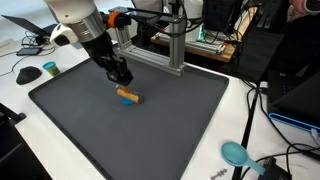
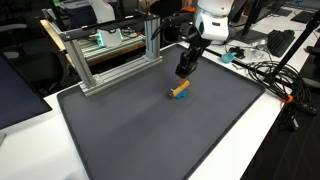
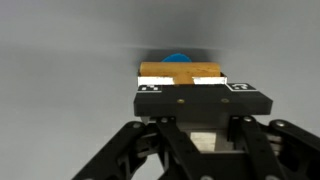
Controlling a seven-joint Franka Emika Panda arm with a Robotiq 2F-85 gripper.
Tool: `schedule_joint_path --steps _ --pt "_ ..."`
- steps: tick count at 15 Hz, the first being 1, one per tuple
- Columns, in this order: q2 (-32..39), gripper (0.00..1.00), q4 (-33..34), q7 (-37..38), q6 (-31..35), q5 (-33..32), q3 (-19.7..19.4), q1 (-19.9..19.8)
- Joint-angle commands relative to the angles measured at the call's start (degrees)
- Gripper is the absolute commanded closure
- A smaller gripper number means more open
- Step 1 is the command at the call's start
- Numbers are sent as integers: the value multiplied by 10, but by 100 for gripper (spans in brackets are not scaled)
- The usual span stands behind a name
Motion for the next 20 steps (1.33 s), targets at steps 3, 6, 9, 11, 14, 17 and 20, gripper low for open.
schedule_joint_path --steps 3,6,9,11,14,17,20 --pt "39 78 4 -15 -25 6 9 -8" --pt "40 78 7 -17 -30 6 9 -8" --pt "41 78 9 -19 -34 6 9 -8" --pt "42 78 9 -20 -35 6 9 -8" --pt "42 78 10 -21 -36 6 9 -8" --pt "42 78 10 -20 -38 6 9 -8" --pt "42 78 10 -20 -38 6 9 -8"
